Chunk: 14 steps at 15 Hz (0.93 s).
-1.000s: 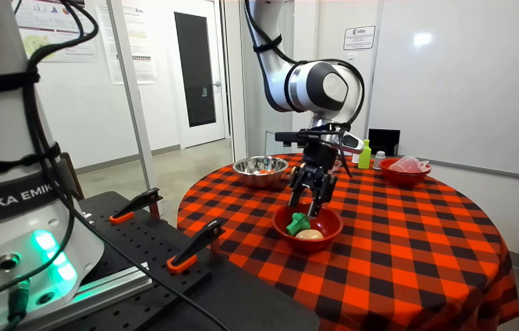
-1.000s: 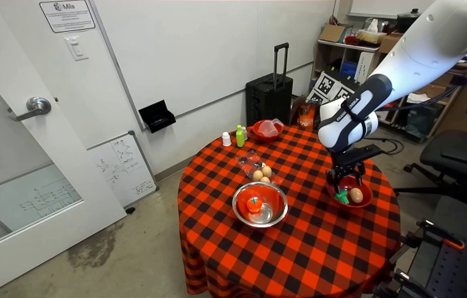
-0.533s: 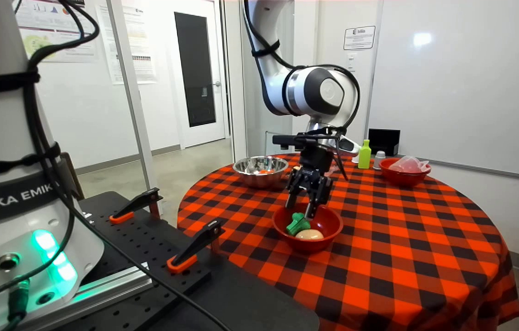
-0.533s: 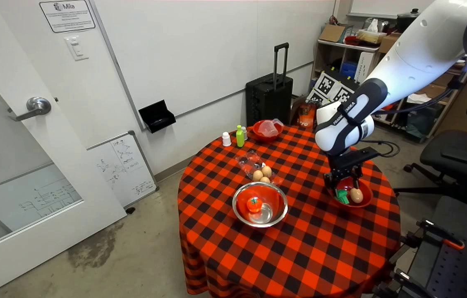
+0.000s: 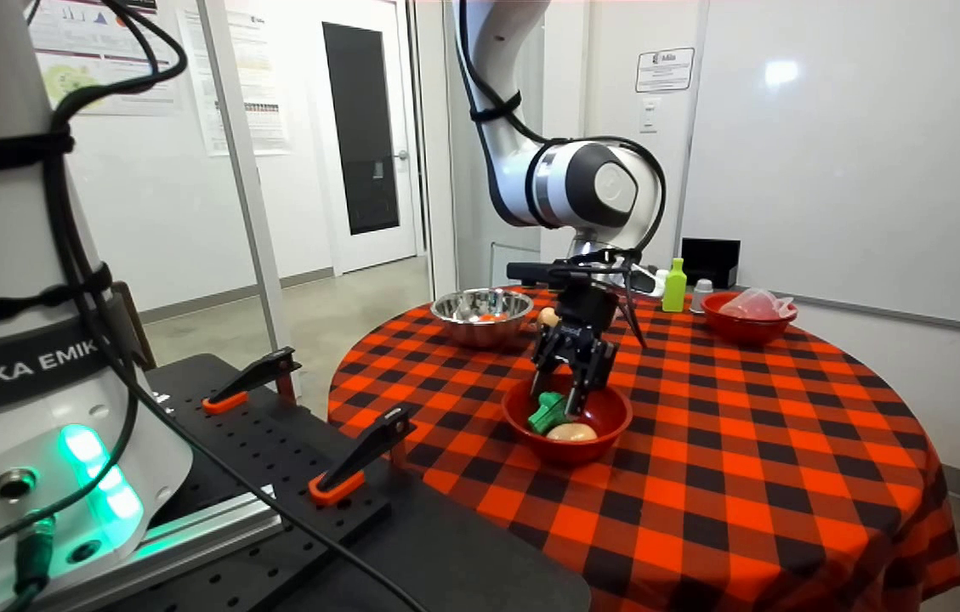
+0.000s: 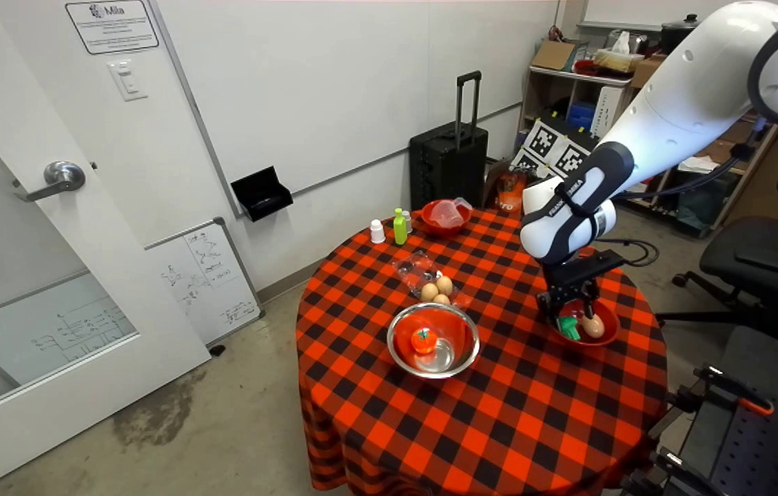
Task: Remove the plastic broccoli from the red bowl
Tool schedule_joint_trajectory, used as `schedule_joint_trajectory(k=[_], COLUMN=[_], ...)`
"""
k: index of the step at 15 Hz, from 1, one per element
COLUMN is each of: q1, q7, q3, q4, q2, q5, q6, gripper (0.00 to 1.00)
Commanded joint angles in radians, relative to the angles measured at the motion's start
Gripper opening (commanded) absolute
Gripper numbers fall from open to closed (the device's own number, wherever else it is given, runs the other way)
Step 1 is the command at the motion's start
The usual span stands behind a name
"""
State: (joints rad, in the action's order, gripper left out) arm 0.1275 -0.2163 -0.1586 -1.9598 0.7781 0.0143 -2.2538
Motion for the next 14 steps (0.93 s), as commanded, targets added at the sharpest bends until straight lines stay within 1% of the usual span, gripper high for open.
schedule_joint_trajectory(k=[1, 2, 4, 5, 6, 7, 9, 14], q1=[0.002, 0.003, 0.005, 0.006, 0.006, 0.006, 0.007, -0.006], q7=[0.015, 0.016, 0.016, 0.016, 0.016, 0.015, 0.015, -0.003], q3=[-0.004, -0.005, -0.005, -0.005, -0.005, -0.006, -0.006, -0.021], q4=[0.047, 0.052, 0.058, 0.061, 0.064, 0.069, 0.075, 0.049], q2=[0.039, 0.044, 0.049, 0.051, 0.051, 0.05, 0.05, 0.012], q5=[0.002, 0.002, 0.003, 0.003, 0.003, 0.003, 0.004, -0.007], q6=[0.015, 0.016, 0.017, 0.018, 0.02, 0.029, 0.034, 0.033], gripper=[0.81, 0.69, 0.51, 0.44, 0.34, 0.3, 0.27, 0.27])
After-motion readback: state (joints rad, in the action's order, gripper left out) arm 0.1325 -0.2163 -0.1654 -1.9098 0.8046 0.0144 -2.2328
